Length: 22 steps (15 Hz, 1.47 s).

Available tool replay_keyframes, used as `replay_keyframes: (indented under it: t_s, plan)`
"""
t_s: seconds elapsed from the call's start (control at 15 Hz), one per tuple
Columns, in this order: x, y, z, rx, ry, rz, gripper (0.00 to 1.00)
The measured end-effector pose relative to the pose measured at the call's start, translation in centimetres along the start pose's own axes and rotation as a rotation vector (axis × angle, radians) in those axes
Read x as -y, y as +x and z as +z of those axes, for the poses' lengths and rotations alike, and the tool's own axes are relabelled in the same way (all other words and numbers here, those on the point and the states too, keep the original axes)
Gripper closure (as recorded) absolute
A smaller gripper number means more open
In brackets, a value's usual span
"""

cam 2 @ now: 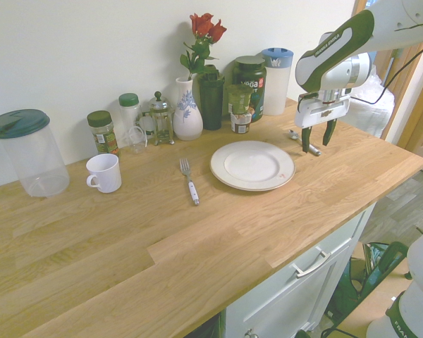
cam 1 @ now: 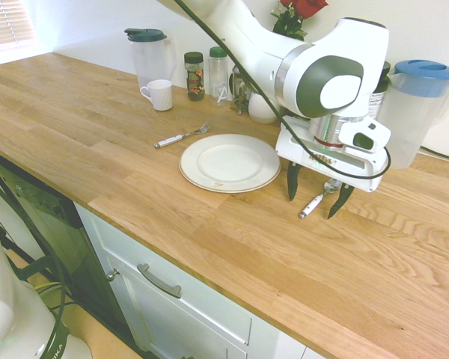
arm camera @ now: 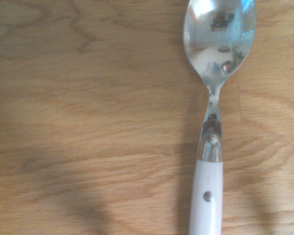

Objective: Put the spoon into the plate

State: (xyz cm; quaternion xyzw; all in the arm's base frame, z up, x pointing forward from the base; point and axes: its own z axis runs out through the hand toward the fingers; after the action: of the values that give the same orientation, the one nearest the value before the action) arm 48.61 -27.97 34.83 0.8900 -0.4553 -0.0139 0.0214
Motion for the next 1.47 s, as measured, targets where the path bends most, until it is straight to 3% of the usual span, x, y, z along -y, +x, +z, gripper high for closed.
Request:
replay_keyframes:
  t_s: [1.47]
  plan:
    - [0.9,0.6,0.9,-0.012,0.01,0.045,1.0]
